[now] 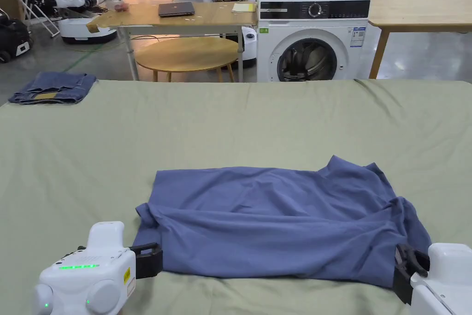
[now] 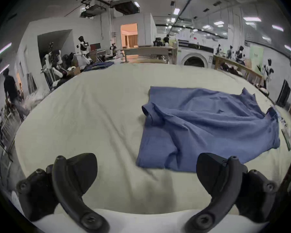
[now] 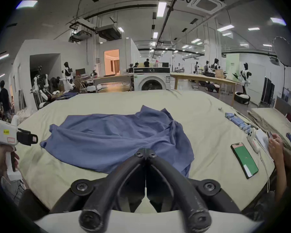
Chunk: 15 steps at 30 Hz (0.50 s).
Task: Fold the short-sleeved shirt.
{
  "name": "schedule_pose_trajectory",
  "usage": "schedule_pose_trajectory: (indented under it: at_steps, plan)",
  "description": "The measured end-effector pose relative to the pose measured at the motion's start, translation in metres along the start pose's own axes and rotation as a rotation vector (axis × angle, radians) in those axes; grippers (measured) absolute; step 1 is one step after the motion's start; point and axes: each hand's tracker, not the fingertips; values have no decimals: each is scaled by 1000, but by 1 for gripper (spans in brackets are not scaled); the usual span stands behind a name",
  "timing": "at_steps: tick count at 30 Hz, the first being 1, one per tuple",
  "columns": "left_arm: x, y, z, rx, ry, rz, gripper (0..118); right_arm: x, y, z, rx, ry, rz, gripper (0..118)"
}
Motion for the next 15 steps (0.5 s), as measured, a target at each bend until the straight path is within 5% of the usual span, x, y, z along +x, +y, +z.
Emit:
schedule_pose_trajectory:
  at_steps: [5, 9, 10, 11, 12, 13, 15]
  plan:
    - [12, 8, -46, -99, 41, -67, 110, 26, -1, -17, -38, -70, 0, 0]
    - [31, 6, -42, -154, -13, -183, 62, 52, -2, -39, -118, -111, 8, 0]
    - [34, 11, -30, -153, -31, -210, 46, 57, -2, -47, -146, -125, 17, 0]
    - [35, 15, -22, -151, -40, -199, 3, 64, -4, -57, -166, -118, 20, 0]
    - [36, 17, -14, -110, -50, -182, 0, 72, -7, -67, -198, -105, 14, 2]
    - [38, 19, -7, -55, 24, -206, 0, 78, -8, -76, -227, -85, -8, 17]
    - [35, 25, 7, -86, -29, -162, 0, 87, -10, -97, -283, -59, -51, 105]
